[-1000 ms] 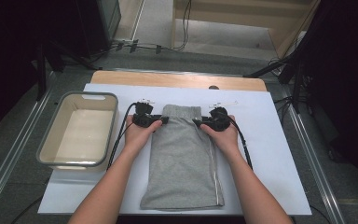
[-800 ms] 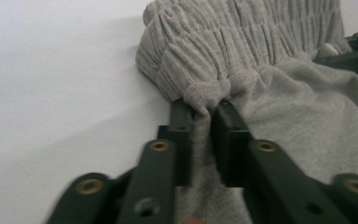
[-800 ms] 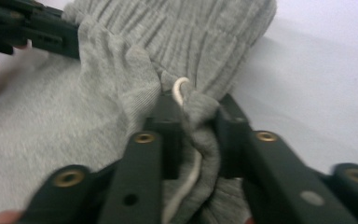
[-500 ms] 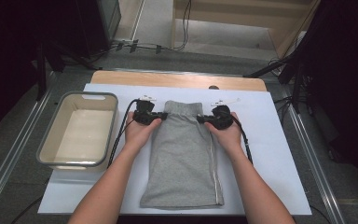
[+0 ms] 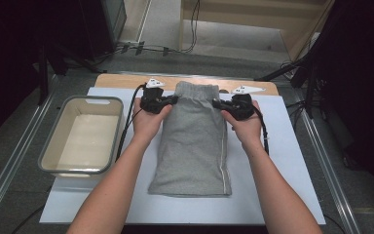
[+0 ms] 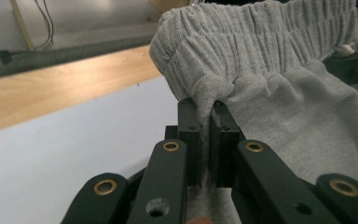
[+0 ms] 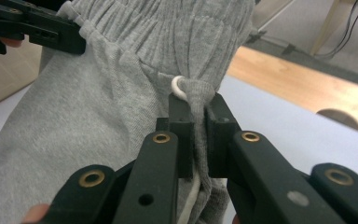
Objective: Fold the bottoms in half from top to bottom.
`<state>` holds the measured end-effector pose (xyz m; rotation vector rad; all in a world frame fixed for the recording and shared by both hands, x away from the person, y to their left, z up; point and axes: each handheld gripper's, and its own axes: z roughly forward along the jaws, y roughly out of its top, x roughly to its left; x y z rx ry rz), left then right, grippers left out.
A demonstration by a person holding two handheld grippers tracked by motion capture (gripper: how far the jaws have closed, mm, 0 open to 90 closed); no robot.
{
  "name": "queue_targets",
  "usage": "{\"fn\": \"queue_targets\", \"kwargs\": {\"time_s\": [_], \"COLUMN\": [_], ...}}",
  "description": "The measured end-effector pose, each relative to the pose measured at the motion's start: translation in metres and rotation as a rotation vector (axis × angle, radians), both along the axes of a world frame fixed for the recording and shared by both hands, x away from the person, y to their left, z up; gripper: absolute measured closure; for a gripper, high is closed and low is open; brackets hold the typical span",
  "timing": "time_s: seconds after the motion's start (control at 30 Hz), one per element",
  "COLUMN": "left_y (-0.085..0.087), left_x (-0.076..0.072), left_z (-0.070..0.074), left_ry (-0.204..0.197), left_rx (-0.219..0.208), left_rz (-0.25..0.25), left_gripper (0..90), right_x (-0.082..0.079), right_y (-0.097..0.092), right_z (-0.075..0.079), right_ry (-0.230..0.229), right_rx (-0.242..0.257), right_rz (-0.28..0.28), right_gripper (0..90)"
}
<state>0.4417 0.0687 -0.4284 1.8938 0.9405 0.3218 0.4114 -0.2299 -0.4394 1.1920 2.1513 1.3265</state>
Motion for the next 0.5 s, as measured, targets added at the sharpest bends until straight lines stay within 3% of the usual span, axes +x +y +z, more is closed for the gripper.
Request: {"fn": "queue_targets", "kwargs": {"time_s": [0.07, 0.27, 0.5], "left_y": [-0.001, 0.002, 0.006], "left_x": [-0.003, -0.012, -0.026], "left_z": [-0.002, -0.015, -0.018], "left_ry": [-0.019, -0.012, -0.044], "left_rx": [0.04, 0.017, -0.012], "left_rz": [0.002, -0.004, -0.028], "left_gripper": [85.6, 85.7, 85.7], "right_x": [-0.001, -0.01, -0.024], "right_y": [-0.002, -0.001, -0.003], "right_z": [-0.002, -0.015, -0.021], "right_ry": [-0.027, -0.08, -0.115], "right_rx": [-0.019, -0.061, -0.041], "right_rz": [0.009, 0.026, 0.035], "right_gripper": [81.7, 81.6, 81.5]}}
